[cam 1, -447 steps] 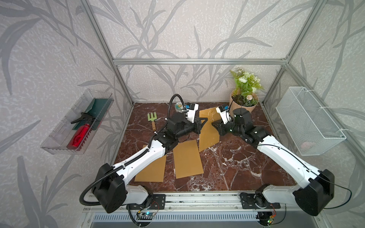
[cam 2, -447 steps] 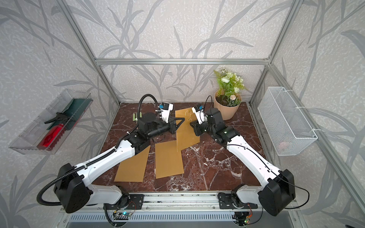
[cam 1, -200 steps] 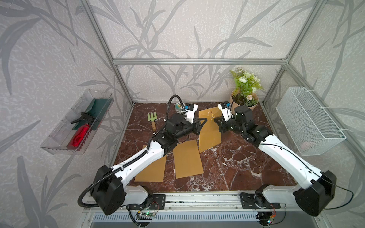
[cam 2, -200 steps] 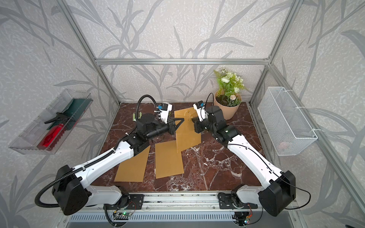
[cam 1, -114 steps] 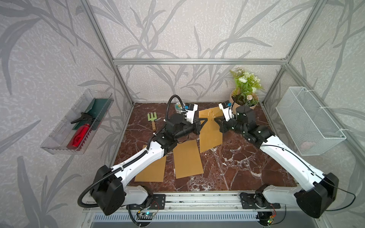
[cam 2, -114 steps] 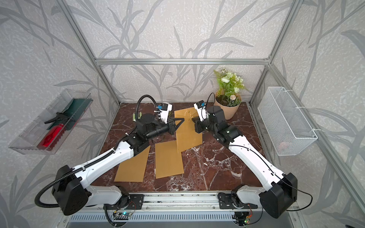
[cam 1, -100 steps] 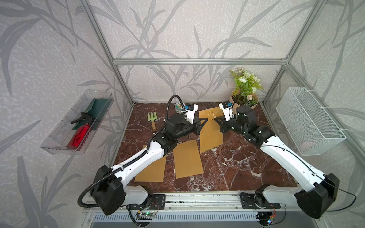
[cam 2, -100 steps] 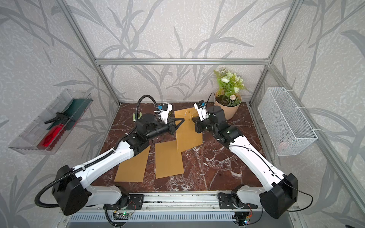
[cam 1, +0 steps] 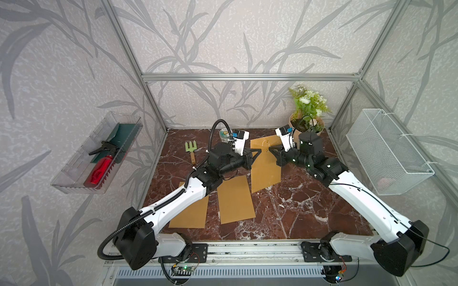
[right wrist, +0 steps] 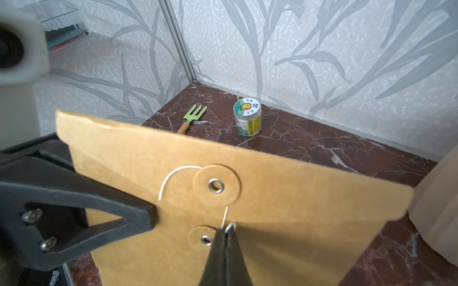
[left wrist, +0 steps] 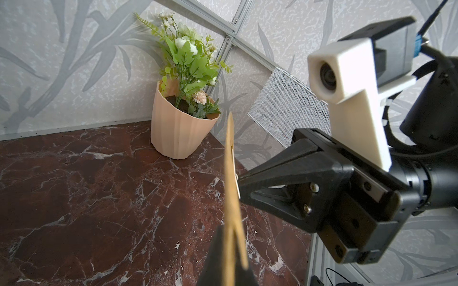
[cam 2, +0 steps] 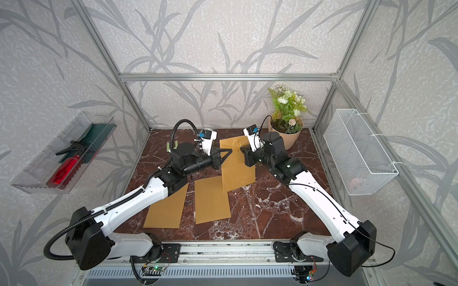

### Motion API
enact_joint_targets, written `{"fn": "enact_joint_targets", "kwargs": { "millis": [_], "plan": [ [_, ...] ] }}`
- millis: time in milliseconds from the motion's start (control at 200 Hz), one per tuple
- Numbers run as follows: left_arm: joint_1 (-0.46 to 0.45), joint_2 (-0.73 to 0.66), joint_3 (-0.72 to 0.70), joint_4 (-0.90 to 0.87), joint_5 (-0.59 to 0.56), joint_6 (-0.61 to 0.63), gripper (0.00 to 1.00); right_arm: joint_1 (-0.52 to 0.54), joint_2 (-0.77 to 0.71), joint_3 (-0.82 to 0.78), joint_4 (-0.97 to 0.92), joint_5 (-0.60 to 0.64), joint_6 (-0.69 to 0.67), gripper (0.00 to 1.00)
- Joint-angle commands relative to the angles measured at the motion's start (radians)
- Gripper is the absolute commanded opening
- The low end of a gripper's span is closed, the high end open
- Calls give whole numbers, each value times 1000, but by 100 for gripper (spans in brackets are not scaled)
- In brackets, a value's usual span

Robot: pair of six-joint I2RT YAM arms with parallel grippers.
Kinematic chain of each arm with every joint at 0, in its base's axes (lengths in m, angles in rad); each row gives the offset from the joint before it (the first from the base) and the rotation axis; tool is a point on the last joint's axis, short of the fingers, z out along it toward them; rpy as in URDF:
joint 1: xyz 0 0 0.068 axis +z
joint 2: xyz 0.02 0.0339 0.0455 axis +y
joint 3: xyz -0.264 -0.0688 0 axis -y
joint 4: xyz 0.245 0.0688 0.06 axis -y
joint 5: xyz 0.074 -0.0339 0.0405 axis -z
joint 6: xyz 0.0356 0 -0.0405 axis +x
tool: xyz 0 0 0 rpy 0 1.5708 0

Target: Open the file bag

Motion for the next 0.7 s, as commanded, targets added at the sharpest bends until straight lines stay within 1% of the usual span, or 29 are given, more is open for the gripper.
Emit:
{"fn": "enact_joint_targets", "kwargs": {
  "millis": [0,695],
  "plan": [
    [-4,6,-1,33,8,0,0,5,-19,37,3,-21,10,0],
    [-4,32,5,57,9,-10,0,6,-10,60,9,-72,32,0]
  ]
}}
